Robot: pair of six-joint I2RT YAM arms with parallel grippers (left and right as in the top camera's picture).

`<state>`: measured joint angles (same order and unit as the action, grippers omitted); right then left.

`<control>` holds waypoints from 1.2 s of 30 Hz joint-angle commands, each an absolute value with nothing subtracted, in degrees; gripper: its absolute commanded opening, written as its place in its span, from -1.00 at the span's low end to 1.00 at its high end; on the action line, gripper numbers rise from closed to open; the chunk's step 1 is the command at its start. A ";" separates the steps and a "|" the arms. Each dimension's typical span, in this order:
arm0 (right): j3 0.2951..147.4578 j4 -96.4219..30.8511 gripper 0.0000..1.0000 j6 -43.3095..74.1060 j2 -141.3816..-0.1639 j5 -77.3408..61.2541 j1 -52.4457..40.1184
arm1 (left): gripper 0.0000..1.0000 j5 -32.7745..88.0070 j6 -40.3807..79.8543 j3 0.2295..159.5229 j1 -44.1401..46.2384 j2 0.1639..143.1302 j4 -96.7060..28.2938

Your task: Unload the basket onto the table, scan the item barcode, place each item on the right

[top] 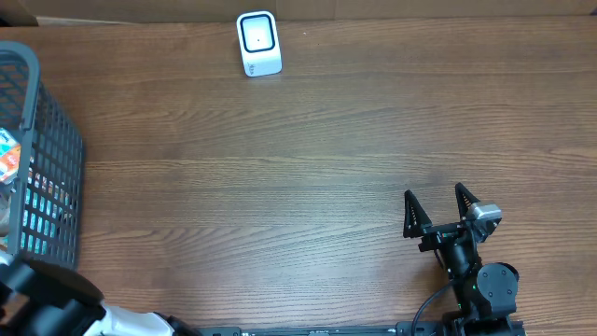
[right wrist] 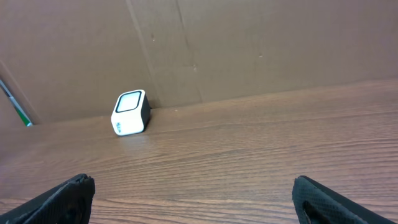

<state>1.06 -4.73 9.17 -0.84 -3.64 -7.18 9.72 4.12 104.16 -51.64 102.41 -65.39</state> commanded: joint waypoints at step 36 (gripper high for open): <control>0.47 -4.54 1.00 9.10 -0.16 -3.70 -7.44 | -0.91 5.54 -5.91 96.95 -52.47 123.72 -66.26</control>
<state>1.06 -4.73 9.19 -0.84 -3.62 -7.18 6.13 -7.51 95.20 -52.23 121.58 -64.75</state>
